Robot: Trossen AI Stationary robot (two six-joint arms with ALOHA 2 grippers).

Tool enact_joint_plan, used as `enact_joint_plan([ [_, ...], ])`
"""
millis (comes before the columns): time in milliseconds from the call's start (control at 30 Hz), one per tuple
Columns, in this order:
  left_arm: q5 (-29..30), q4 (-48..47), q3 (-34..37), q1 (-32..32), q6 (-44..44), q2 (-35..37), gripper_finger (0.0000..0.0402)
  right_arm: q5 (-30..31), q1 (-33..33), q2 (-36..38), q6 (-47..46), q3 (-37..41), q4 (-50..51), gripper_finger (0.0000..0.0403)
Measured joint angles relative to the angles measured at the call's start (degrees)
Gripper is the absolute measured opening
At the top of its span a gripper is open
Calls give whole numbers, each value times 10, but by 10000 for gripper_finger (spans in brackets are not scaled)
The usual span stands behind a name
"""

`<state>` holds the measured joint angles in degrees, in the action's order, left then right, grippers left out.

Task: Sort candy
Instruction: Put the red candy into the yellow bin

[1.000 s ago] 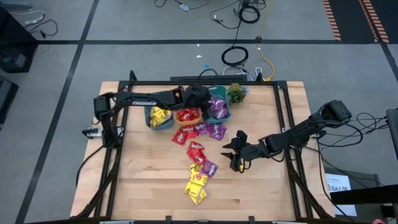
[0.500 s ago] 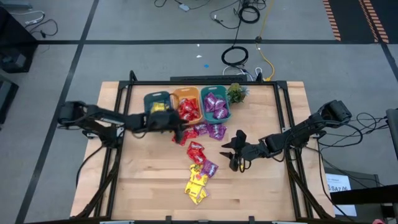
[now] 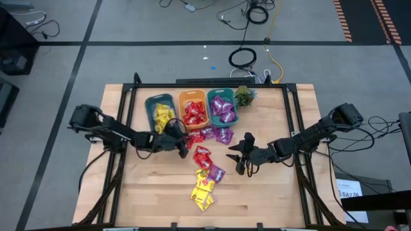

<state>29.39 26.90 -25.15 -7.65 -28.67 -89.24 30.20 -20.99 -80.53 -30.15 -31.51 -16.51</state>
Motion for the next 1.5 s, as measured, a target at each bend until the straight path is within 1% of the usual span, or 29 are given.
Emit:
enact_joint_plan([
  [133, 5, 12, 0, 0, -53, -55, 128, 0, 0, 0, 6, 0, 0, 153],
  [267, 8, 40, 0, 0, -59, -82, 128, -1, 0, 0, 6, 0, 0, 153],
  [733, -4, 40, 0, 0, -54, -85, 125, -2, 0, 0, 6, 0, 0, 153],
  [833, -9, 34, -1, 0, -58, -85, 96, -2, 0, 0, 6, 0, 0, 153],
  [933, -24, 32, -1, 0, -58, -85, 33, -2, 0, 0, 6, 0, 0, 153],
  [967, -26, 32, -1, 0, -58, -85, 18, -2, 0, 0, 6, 0, 0, 153],
  [1000, -27, 32, -1, 0, -57, -84, 11, -2, 0, 0, 6, 0, 0, 153],
  [1133, -38, 23, 0, 0, -55, -71, 6, -2, 0, 0, 6, 0, 0, 153],
  [1367, -57, 14, 1, 0, -35, -10, 3, -2, 0, 0, 6, 0, 0, 153],
  [1500, -72, -13, 1, 0, -34, 23, 2, -2, 0, 0, 6, 0, 0, 153],
])
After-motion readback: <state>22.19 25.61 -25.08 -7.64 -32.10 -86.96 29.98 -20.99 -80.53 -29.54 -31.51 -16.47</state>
